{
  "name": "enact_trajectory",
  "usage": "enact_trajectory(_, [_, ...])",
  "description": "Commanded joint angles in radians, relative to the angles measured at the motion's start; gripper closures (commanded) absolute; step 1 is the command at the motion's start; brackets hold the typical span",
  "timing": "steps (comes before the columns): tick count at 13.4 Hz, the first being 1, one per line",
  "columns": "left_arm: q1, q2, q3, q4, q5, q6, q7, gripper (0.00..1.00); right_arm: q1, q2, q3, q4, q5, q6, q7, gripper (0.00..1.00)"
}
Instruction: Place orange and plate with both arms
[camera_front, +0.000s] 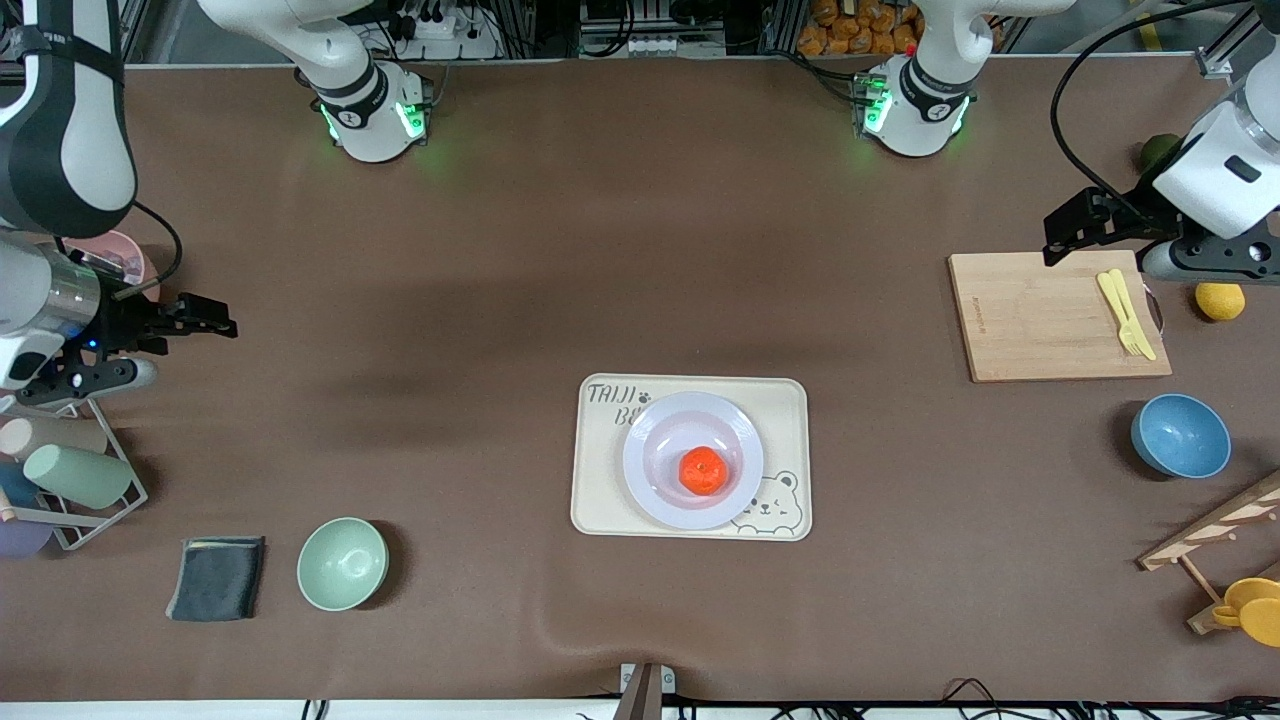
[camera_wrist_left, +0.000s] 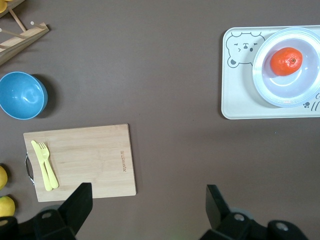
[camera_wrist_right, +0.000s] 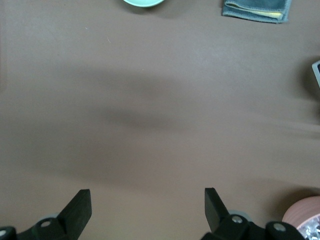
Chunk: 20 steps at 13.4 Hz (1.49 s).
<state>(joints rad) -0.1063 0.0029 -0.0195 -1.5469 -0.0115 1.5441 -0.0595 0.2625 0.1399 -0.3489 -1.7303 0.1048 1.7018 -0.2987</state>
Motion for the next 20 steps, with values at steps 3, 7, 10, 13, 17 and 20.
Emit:
enact_trajectory(3, [0.002, -0.003, 0.004, 0.002, -0.013, 0.005, 0.026, 0.00, 0.012, -0.066, -0.001, -0.029, -0.036, -0.004, 0.035, 0.00])
enact_trajectory(7, [0.002, -0.004, 0.004, 0.001, -0.013, 0.005, 0.026, 0.00, -0.008, -0.074, 0.013, -0.032, -0.034, 0.001, 0.027, 0.00])
enact_trajectory(10, [0.002, -0.004, 0.004, -0.001, -0.015, 0.005, 0.026, 0.00, -0.031, -0.060, 0.041, 0.006, -0.046, -0.022, 0.024, 0.00])
enact_trajectory(13, [0.002, -0.004, 0.004, -0.001, -0.015, 0.005, 0.026, 0.00, -0.098, -0.075, 0.092, -0.008, -0.050, -0.005, 0.024, 0.00])
enact_trajectory(17, [0.002, -0.003, 0.004, -0.001, -0.015, 0.005, 0.026, 0.00, -0.336, -0.146, 0.316, -0.017, -0.069, 0.019, 0.026, 0.00])
enact_trajectory(20, [0.002, -0.003, 0.004, -0.001, -0.015, 0.005, 0.026, 0.00, -0.335, -0.192, 0.317, -0.031, -0.092, 0.027, 0.049, 0.00])
